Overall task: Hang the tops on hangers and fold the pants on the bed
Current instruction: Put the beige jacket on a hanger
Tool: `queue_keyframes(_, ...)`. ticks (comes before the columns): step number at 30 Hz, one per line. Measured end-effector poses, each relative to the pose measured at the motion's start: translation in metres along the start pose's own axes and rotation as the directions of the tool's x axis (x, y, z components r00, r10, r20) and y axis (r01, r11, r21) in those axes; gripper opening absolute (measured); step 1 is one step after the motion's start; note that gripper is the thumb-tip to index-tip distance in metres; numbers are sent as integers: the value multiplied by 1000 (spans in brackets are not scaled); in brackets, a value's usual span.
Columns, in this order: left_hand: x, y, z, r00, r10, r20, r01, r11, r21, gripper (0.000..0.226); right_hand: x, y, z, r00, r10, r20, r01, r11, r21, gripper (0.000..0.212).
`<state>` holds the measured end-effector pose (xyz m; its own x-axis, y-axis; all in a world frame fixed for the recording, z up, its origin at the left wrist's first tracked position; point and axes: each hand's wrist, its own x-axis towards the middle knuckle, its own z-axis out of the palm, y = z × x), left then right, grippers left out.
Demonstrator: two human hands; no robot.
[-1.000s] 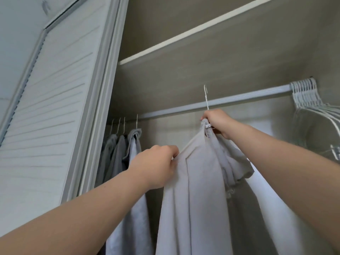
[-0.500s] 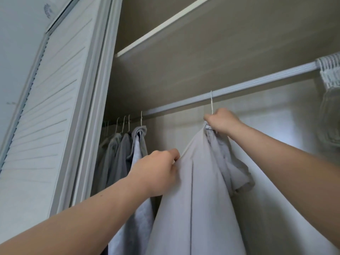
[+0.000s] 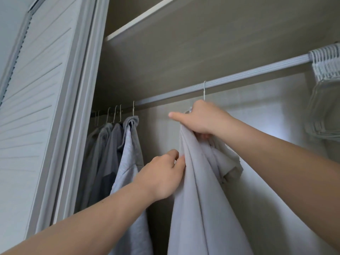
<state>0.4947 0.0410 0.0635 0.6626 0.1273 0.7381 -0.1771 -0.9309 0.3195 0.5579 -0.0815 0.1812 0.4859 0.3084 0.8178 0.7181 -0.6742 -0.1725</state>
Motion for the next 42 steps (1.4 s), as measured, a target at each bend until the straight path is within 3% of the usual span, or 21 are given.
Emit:
queue_keyframes(3,-9,6,5,999,-48,0,48,995,-87,66,3,-5,3,1000,-15,-15,12,990,-141,45)
queue_keyframes(5,-14,8,10,999,-46,29,47,998,-33,68,5,-2,7,1000,-20,-19,18,997,-81,36)
queue_keyframes(7,-15,6,14,997,-42,69,40,998,40,58,5,1,13,1000,-25,-5,25,999,22,37)
queue_keyframes(13,-9,-15,13,991,-72,110,56,989,138,20,16,3,36,993,-103,-53,107,991,81,30)
queue_keyframes(20,-11,-62,-7,988,-149,36,131,943,307,11,42,-15,89,986,-100,-132,130,963,236,43)
queue_keyframes(23,-16,-79,-21,981,-193,4,181,926,331,5,56,-29,119,988,-118,-96,142,944,298,38)
queue_keyframes(34,-38,-110,-53,941,-337,-30,320,858,401,8,77,-61,182,992,-124,11,110,917,384,37)
queue_keyframes(42,-62,-91,-67,950,-311,-4,259,785,562,13,43,-48,160,941,-334,50,296,887,355,23)
